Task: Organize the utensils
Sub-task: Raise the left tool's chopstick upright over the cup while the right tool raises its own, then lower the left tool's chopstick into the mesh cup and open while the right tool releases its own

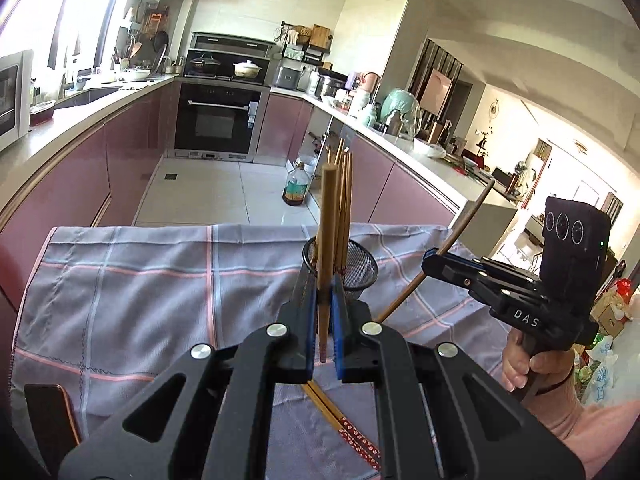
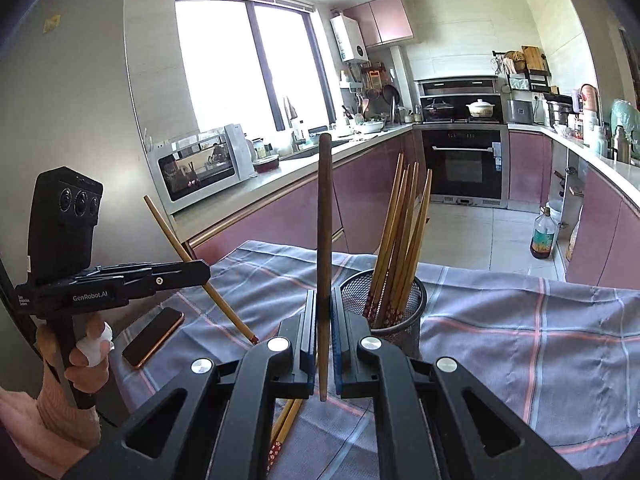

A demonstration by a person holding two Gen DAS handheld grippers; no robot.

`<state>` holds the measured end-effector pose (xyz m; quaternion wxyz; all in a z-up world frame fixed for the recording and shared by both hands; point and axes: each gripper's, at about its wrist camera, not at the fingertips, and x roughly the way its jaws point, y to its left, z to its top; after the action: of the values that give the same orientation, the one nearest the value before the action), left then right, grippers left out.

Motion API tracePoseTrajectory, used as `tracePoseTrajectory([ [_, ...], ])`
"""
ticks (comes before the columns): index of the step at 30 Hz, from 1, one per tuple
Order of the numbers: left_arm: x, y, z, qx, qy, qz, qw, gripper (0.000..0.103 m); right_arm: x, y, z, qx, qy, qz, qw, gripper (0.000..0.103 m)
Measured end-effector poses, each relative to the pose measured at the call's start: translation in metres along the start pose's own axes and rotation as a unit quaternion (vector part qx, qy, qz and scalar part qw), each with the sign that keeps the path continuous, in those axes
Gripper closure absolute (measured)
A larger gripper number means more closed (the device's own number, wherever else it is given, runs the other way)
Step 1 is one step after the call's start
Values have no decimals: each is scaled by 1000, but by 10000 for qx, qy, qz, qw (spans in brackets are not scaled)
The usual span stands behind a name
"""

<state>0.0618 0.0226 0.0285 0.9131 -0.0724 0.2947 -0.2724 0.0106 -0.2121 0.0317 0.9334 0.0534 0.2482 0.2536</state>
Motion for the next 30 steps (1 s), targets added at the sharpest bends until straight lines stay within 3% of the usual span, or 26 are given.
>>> tracePoseTrajectory([
  [20,2,-23,71,132,-540,-61,9984,96,-16,-6,45,-175,-651,-207,9975,98],
  [30,9,-34,89,227,-562,36,9982,96,-16,-16,58,-139,-901,-326,9953,98],
])
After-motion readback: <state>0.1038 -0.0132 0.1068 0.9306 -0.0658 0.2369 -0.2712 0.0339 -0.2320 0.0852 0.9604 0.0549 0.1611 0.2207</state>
